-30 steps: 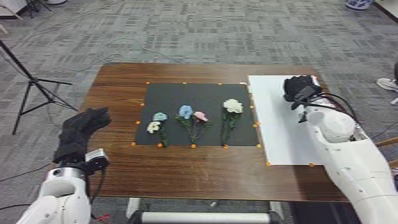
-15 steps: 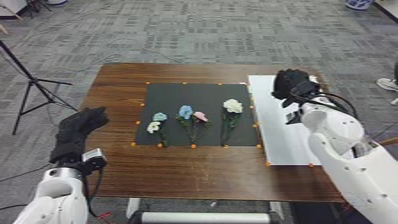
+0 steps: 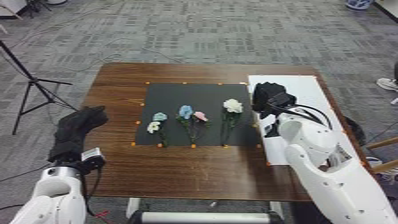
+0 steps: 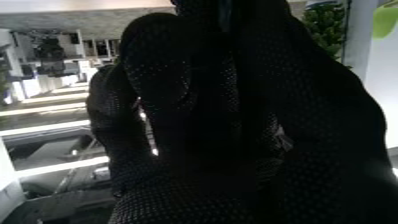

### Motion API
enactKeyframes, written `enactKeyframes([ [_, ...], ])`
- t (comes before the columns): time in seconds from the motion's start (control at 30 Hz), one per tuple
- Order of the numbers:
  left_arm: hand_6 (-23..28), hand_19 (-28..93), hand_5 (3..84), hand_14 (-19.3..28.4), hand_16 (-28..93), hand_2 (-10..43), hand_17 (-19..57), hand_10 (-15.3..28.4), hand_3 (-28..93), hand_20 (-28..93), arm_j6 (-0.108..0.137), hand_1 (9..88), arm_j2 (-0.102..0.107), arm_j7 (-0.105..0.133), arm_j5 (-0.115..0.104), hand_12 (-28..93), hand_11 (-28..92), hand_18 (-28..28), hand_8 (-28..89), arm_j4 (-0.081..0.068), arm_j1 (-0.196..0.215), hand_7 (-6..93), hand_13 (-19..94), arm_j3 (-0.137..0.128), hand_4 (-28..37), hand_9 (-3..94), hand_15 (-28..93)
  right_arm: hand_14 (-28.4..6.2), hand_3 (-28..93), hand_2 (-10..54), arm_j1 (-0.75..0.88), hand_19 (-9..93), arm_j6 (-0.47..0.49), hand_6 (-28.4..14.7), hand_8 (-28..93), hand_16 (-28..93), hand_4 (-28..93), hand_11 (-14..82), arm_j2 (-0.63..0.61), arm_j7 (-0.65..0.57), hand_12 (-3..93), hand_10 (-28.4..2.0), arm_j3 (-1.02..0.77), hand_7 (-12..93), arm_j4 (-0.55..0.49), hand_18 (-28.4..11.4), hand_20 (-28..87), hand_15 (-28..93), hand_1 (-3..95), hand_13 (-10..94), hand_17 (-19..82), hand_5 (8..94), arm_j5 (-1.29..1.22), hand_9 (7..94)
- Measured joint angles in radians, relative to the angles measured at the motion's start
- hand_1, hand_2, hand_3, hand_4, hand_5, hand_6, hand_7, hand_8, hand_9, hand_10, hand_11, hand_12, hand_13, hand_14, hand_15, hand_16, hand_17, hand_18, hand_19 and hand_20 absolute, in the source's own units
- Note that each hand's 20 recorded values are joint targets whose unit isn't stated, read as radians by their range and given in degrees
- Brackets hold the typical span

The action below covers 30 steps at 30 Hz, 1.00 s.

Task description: Arrange flowers

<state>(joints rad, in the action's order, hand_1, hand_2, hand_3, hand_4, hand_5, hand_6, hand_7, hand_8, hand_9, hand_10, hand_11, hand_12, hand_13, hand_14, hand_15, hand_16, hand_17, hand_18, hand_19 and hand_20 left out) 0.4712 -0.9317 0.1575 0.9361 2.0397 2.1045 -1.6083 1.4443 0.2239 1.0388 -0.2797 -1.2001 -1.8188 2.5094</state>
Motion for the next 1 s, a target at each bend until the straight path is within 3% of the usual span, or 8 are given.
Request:
enactKeyframes([
  [1.0,-1.5,16,58.6,18.9,0,15.1,5.8,14.3,64,21,-0.017,30.8,0.009,-0.023,0.004,16,25,13.3,-8,0.001,0.000,19.8,42,-0.002,-25.6,54.5,33,-9.8,61,-8.8,0.099,80,-0.031,1.9,2,38,-19,9.6,0.036,-0.039,20.2,-10.3,0.031,17,0.000,-24.0,55,56,55.2,77,37,81.1,-0.027,89.5],
])
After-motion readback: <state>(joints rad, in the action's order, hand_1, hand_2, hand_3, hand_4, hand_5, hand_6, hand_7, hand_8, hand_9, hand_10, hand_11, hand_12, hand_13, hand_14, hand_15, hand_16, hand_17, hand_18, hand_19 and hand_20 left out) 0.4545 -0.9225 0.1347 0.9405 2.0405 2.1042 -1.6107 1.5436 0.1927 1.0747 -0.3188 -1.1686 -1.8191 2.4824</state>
